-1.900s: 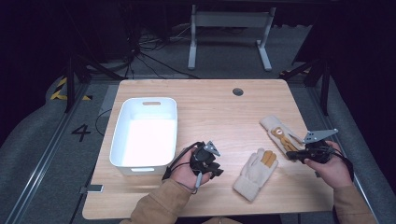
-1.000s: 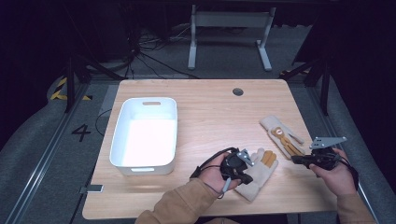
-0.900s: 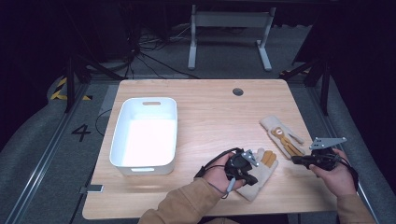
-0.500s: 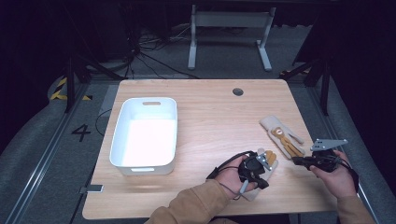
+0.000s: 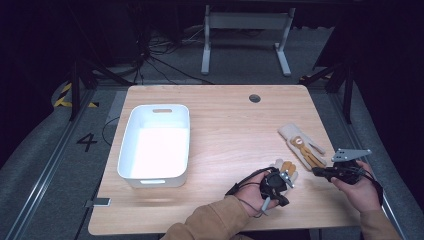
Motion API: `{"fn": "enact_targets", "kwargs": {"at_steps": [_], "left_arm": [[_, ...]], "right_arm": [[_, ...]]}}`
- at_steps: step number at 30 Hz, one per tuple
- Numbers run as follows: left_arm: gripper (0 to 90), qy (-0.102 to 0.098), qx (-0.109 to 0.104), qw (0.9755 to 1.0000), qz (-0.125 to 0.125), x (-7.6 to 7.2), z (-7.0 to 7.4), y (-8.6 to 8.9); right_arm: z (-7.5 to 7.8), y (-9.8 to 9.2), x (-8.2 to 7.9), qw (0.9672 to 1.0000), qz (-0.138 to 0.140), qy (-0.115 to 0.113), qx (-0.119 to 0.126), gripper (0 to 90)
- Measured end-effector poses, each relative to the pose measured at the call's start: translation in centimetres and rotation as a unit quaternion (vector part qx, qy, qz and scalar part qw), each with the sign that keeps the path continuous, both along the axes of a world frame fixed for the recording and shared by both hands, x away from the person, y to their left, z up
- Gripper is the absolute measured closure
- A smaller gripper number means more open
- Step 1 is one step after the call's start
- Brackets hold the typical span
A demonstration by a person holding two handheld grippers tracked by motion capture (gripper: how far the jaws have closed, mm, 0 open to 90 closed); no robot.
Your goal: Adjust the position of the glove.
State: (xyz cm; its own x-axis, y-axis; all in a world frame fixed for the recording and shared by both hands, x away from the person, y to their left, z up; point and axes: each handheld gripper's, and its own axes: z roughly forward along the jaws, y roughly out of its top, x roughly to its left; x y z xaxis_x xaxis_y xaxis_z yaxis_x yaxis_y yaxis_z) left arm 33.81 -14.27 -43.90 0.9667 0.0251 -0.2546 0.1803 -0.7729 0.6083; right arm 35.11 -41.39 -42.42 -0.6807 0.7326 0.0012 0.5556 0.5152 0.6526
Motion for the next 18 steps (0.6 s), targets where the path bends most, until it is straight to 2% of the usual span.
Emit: {"fn": "enact_targets", "kwargs": {"at_steps": [6,7,18], "left_arm": [[90.0,-0.006,0.022,0.9997,-0.005,-0.2,-0.9,-0.4],[90.0,-0.016,0.031,0.9994,-0.007,-0.3,-1.1,-0.5],[90.0,-0.044,0.053,0.9976,0.008,-0.1,-0.5,0.8]], "right_arm": [[0.1,0.0,0.0,1.0000,0.001,-0.004,0.001,90.0],[0.1,-0.1,0.0,1.0000,0.001,-0.007,0.002,90.0],[0.3,-0.2,-0.1,1.0000,-0.001,-0.009,0.004,90.0]]}}
